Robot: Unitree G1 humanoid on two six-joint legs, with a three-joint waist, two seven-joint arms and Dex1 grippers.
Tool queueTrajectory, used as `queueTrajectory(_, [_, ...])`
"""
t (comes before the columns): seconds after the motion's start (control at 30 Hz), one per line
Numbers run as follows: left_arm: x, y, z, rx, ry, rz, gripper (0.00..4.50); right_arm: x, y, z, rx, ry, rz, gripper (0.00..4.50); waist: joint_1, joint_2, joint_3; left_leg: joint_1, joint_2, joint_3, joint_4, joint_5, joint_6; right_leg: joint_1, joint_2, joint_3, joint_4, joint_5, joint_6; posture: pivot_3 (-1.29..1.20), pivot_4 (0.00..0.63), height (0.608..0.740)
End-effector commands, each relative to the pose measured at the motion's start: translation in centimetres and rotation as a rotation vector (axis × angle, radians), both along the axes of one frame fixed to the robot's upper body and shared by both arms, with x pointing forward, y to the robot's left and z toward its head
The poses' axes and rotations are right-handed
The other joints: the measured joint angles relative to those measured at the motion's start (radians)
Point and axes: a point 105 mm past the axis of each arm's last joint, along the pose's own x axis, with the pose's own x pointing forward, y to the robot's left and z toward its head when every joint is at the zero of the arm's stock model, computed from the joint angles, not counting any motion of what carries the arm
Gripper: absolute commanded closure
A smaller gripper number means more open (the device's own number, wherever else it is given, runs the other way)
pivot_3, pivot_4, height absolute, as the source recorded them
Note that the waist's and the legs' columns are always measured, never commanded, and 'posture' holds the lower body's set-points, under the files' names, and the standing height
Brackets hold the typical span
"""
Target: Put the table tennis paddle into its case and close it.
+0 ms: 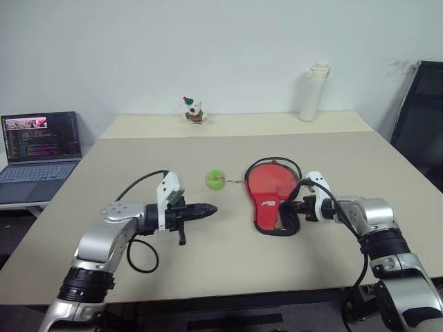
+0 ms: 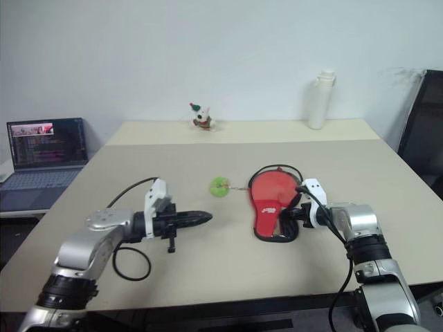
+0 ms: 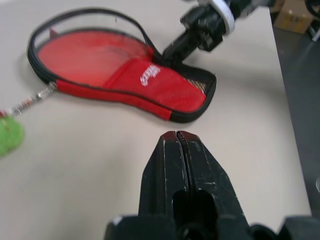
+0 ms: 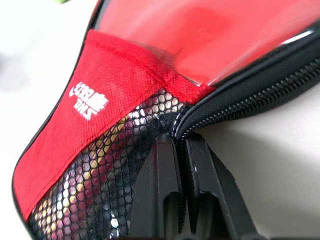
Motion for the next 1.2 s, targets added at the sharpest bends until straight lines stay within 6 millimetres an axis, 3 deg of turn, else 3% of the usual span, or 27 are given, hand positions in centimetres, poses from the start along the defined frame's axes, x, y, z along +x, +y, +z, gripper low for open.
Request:
queueTrajectory(0.03, [-1.1,0.0,1.2,0.007,-0.043,-0.053,4.5,-1.8,3.5,0.9,0.075,0.011,0.147,4.47,-0.002,0.0,0.0,0.0,0.0,0.0,0.0,0.0,0.0,0.0,0.0,0.0,0.0,0.0,0.0,0.0,0.15,0.74])
queueTrajectory(0.33, [-3.0,-0.3,0.5,0.021,-0.001,-0.128,4.5,-6.5,5.9,1.1,0.109,0.055,0.263,4.47,0.0,0.0,0.0,-0.001,-0.001,-0.001,0.0,0.0,0.0,0.0,-0.001,-0.001,0.0,-0.001,0.0,0.0,0.15,0.74])
queueTrajectory(0.47, [-3.4,-0.4,0.2,0.027,0.007,-0.141,4.5,-9.0,5.5,0.7,0.107,0.092,0.28,4.47,0.002,0.0,0.0,-0.001,-0.001,-0.002,0.0,0.0,0.0,0.0,-0.001,-0.001,0.0,-0.001,0.001,0.0,0.15,0.74])
queueTrajectory(0.57, [-3.4,-0.4,0.2,0.027,0.008,-0.141,4.5,-9.8,4.8,0.4,0.1,0.111,0.259,4.47,0.004,0.0,0.0,-0.001,-0.001,-0.002,0.0,0.0,0.0,0.0,-0.001,-0.001,-0.001,-0.003,0.004,0.0,0.15,0.74])
queueTrajectory(1.03, [-2.8,-0.6,0.1,0.032,0.003,-0.137,4.5,-8.7,2.9,-1.5,0.072,0.143,0.081,4.47,0.009,0.0,0.0,-0.001,-0.001,-0.001,0.001,0.0,0.0,0.0,-0.001,-0.001,-0.001,-0.004,0.004,0.0,0.15,0.74])
queueTrajectory(1.2, [-2.7,-0.4,0.0,0.028,0.002,-0.112,4.5,-8.7,1.9,-1.3,0.049,0.11,0.031,3.06,0.013,0.0,0.0,-0.001,-0.001,-0.001,0.001,0.0,0.0,0.001,-0.001,-0.001,-0.001,-0.004,0.004,0.0,0.15,0.74])
